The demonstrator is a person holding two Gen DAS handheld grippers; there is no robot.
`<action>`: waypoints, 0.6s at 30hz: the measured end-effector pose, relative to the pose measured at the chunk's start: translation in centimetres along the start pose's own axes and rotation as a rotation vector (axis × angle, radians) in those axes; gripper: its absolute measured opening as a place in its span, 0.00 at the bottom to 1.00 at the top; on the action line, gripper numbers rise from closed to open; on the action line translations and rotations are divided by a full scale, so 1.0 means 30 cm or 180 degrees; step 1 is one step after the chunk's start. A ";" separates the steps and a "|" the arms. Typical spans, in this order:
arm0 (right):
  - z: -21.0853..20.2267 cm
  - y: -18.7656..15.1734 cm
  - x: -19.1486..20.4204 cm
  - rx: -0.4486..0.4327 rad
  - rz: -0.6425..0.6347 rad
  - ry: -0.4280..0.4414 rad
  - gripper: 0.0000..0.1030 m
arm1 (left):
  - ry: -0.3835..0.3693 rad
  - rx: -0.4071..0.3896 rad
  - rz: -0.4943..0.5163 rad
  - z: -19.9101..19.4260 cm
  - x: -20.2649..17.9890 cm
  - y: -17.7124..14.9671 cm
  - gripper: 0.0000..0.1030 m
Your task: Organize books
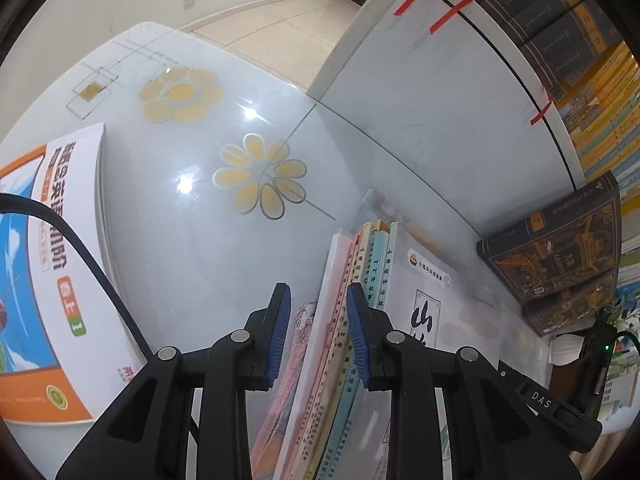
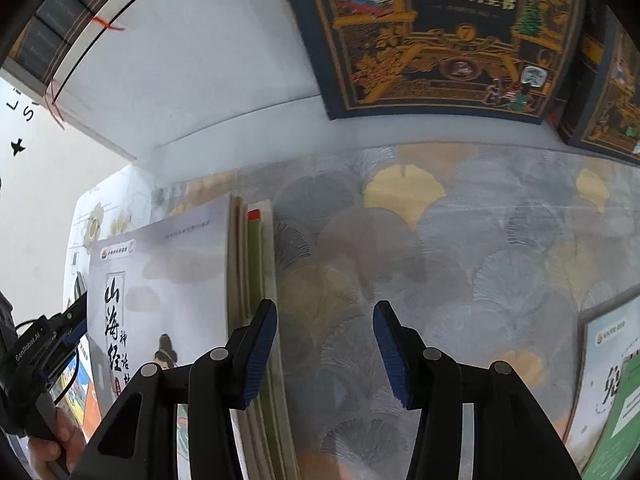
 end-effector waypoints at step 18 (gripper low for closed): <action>-0.205 -0.133 -0.102 -0.0309 -0.0073 0.0176 0.51 | -0.0291 -0.0282 0.0247 -0.239 -0.033 -0.136 0.25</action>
Point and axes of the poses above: each gripper's, at about its wrist camera, not at the fingertips, and z roughly the way its jaws point, x to its left, y to its top, the point moved 6 cm from there along z, roughly the way its jaws point, and after that the axes turned 9 degrees about z, right-handed, at the moved point
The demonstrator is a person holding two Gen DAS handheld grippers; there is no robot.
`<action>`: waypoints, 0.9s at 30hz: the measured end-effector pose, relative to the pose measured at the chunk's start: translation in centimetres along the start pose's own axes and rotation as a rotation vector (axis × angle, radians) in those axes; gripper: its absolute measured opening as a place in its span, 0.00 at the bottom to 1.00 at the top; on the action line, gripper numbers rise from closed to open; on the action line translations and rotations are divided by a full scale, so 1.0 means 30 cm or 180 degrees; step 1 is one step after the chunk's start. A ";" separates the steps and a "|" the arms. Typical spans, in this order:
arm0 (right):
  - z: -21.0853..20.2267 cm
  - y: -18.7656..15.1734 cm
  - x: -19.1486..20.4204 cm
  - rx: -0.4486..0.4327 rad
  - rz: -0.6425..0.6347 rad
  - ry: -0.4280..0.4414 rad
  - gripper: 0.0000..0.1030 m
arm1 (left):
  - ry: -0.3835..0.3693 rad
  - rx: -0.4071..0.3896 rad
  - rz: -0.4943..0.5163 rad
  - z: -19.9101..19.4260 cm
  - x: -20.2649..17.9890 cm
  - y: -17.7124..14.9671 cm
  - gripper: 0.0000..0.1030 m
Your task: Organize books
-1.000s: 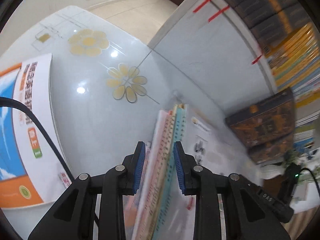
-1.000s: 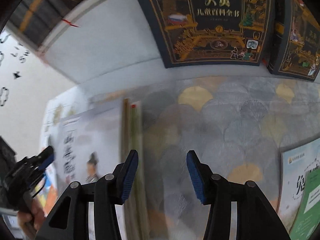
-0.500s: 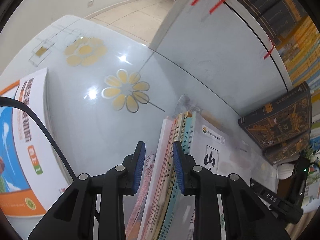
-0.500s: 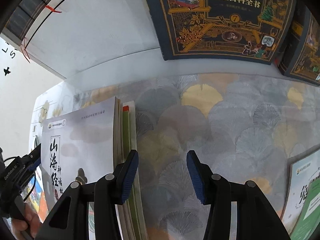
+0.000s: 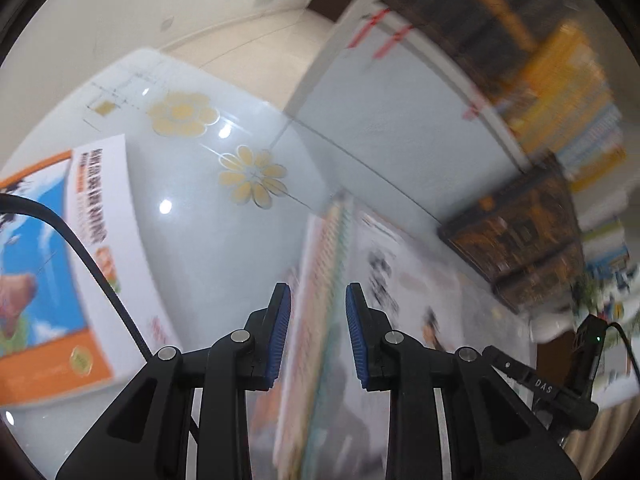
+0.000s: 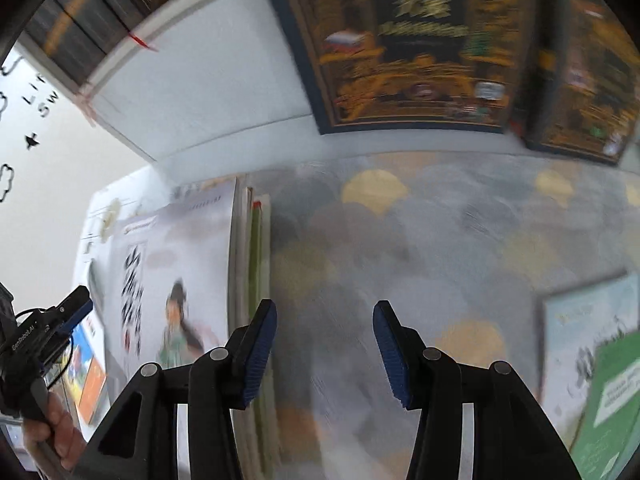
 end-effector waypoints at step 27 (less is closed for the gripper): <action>-0.565 -0.559 -1.301 -0.0369 0.1675 0.0140 0.69 | -0.1057 0.1214 0.1224 0.101 -1.183 -0.897 0.51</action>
Point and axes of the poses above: each gripper's, at about its wrist camera, not at the fingertips, and z roughly the way its jaws point, x to its left, y to its top, the point moved 6 cm from there along z, roughly the way its jaws point, and after that the axes turned 9 degrees about z, right-handed, at the moved point
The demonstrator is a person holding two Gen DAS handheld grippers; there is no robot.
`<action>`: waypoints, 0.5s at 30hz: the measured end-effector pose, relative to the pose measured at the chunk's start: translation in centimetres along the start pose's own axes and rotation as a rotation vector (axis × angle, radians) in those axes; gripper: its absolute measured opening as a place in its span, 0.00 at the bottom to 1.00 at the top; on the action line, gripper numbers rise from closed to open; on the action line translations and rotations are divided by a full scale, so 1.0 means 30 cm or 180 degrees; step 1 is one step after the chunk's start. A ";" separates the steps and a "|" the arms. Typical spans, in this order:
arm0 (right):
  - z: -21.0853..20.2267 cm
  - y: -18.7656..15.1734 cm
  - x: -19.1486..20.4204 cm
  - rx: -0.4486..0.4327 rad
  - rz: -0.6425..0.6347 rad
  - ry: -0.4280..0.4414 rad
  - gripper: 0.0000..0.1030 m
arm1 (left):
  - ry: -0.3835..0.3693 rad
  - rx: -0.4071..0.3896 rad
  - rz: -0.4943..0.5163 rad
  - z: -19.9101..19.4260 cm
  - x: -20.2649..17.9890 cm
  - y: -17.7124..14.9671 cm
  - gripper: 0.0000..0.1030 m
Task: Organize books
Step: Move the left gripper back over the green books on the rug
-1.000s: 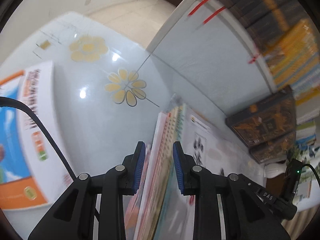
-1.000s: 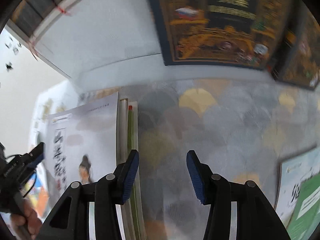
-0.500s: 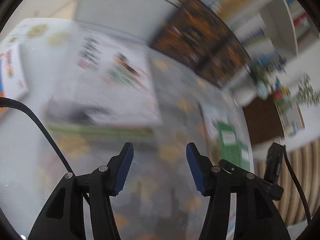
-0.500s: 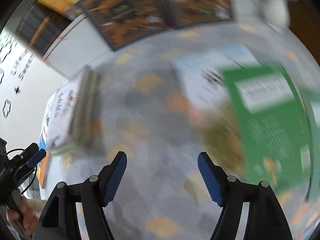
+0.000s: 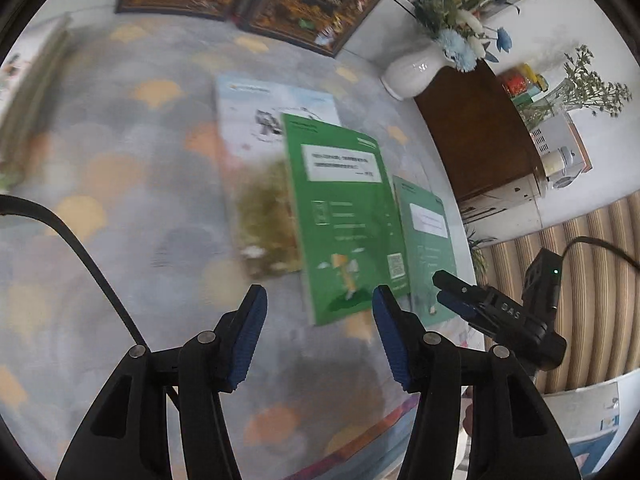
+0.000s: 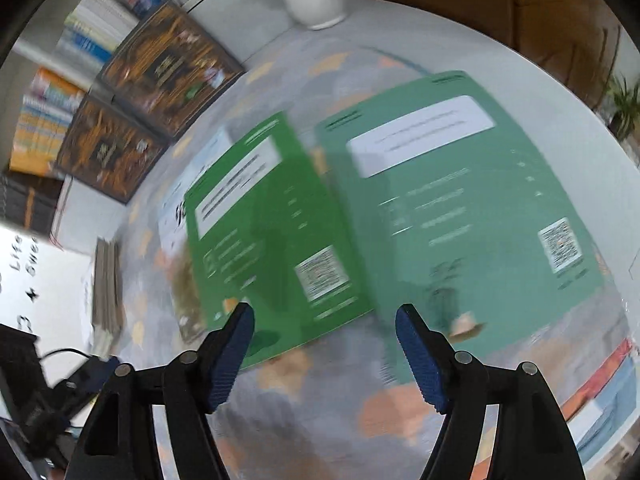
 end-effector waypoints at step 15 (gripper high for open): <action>0.262 0.299 0.239 0.0272 -0.0814 0.0234 0.51 | 0.0366 -0.0129 -0.0331 0.265 0.001 0.121 0.51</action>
Point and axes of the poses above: each gripper's, at about its wrist camera, not at the fingertips, and z roughly the way its jaws point, x to its left, y to its top, the point moved 6 cm from there along z, roughly the way its jaws point, and after that the axes turned 9 degrees about z, right-handed, at the moved point
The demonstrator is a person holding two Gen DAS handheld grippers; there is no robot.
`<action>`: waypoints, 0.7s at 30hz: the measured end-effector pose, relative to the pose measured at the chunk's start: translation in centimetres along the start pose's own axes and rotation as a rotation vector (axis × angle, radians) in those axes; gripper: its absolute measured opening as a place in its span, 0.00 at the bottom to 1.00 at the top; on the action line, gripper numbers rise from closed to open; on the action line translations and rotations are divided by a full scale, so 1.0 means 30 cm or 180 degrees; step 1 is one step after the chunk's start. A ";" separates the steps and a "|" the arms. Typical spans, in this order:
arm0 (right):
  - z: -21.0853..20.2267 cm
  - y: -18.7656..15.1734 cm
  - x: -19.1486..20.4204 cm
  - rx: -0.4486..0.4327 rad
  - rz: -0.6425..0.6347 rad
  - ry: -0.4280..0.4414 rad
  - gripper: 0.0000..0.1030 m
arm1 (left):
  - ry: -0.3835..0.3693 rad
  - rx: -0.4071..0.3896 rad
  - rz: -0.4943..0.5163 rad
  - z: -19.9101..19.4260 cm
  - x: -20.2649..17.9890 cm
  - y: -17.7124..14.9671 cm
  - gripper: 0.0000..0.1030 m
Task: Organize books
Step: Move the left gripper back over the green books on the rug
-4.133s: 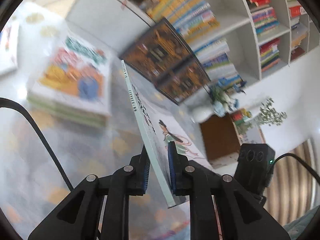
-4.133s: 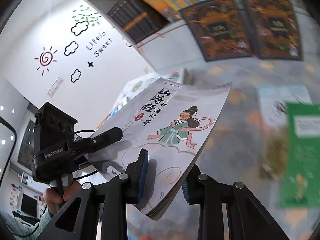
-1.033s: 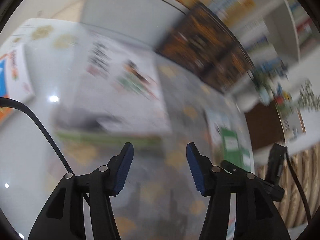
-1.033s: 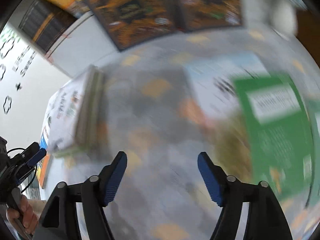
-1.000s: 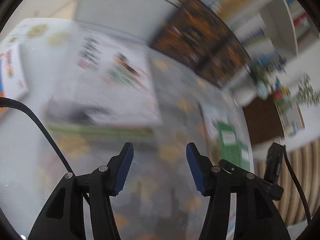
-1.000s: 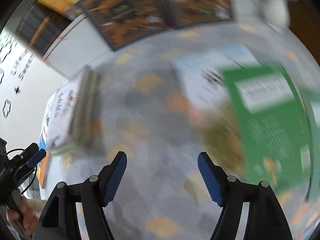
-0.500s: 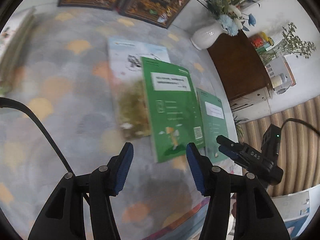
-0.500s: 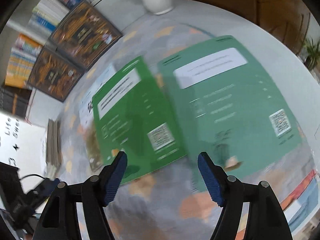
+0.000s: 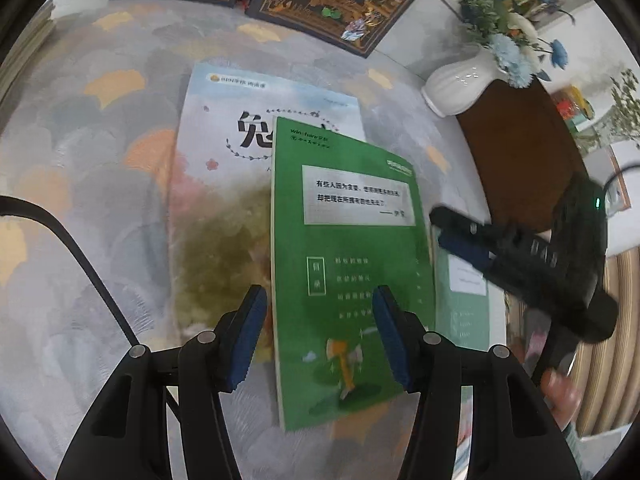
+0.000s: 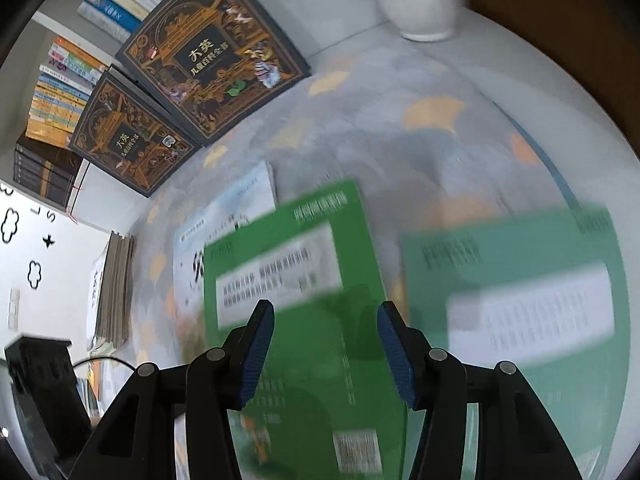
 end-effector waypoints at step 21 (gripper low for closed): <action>-0.008 -0.296 -0.032 0.0860 -0.0342 0.0142 0.57 | 0.0070 0.0112 -0.0315 -0.100 0.071 -0.307 0.51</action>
Point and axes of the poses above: each gripper's, at about its wrist camera, not at the fingertips, and z roughly the way its jaws point, x to its left, y to its top, the point moved 6 cm from there along z, roughly the way its jaws point, and after that the axes turned 9 degrees about z, right-handed, at the moved point
